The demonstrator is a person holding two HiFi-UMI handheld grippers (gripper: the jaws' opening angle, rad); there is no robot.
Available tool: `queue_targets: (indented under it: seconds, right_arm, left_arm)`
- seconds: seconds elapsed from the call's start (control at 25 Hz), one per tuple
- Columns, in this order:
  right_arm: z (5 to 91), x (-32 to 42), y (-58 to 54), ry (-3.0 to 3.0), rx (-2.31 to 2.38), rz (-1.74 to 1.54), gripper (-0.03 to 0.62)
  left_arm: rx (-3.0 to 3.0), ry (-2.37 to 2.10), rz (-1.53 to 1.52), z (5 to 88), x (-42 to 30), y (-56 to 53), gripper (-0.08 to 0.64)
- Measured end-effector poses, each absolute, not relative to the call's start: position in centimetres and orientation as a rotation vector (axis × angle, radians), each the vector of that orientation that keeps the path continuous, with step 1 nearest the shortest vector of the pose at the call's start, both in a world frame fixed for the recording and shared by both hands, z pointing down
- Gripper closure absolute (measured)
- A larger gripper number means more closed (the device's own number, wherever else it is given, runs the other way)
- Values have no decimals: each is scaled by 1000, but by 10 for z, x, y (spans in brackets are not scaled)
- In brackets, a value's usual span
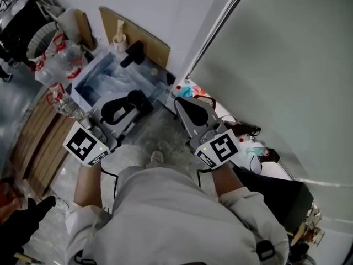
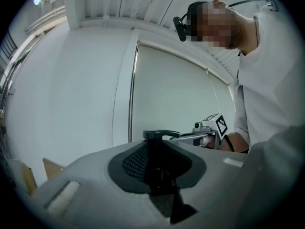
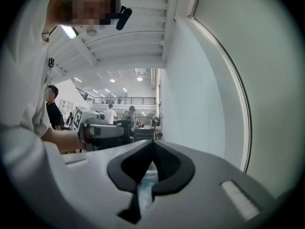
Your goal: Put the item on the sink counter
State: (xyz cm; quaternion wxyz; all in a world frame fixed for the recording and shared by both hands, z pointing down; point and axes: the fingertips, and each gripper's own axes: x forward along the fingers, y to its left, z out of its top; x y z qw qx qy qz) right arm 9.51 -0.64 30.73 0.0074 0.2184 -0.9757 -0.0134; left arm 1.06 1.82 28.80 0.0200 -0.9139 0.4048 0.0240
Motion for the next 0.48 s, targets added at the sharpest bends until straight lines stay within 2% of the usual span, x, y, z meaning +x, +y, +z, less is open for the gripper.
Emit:
queue_targets:
  seconds: [0.48]
  right_arm:
    - [311, 79, -34, -3028, 711, -34, 588]
  left_arm:
    - [-2859, 1230, 99, 294, -4, -14, 477]
